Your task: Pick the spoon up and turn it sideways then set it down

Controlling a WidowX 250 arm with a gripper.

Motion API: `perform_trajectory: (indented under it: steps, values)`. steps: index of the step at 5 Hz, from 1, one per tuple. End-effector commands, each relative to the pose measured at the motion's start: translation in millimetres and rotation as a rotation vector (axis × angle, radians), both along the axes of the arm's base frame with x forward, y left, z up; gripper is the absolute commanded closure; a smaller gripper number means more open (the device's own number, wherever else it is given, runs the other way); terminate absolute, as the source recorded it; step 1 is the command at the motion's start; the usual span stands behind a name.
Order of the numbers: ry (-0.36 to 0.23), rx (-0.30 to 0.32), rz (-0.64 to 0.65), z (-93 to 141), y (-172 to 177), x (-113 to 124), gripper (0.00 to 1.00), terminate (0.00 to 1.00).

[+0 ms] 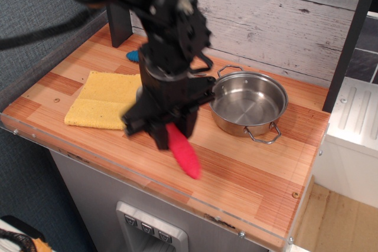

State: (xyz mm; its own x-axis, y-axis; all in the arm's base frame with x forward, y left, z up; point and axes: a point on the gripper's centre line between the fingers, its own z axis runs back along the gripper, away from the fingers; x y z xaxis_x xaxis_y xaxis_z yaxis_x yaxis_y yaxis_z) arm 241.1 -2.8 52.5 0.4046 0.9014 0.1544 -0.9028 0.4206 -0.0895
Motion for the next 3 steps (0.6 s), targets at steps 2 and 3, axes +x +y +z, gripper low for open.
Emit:
perform_trajectory:
  steps: [2, 3]
  values:
    - [-0.124, -0.097, 0.368, -3.8, -46.1, 4.4, 1.0, 0.0]
    - [-0.111, -0.103, 0.419, -7.7, -60.9, 9.5, 1.0, 0.0]
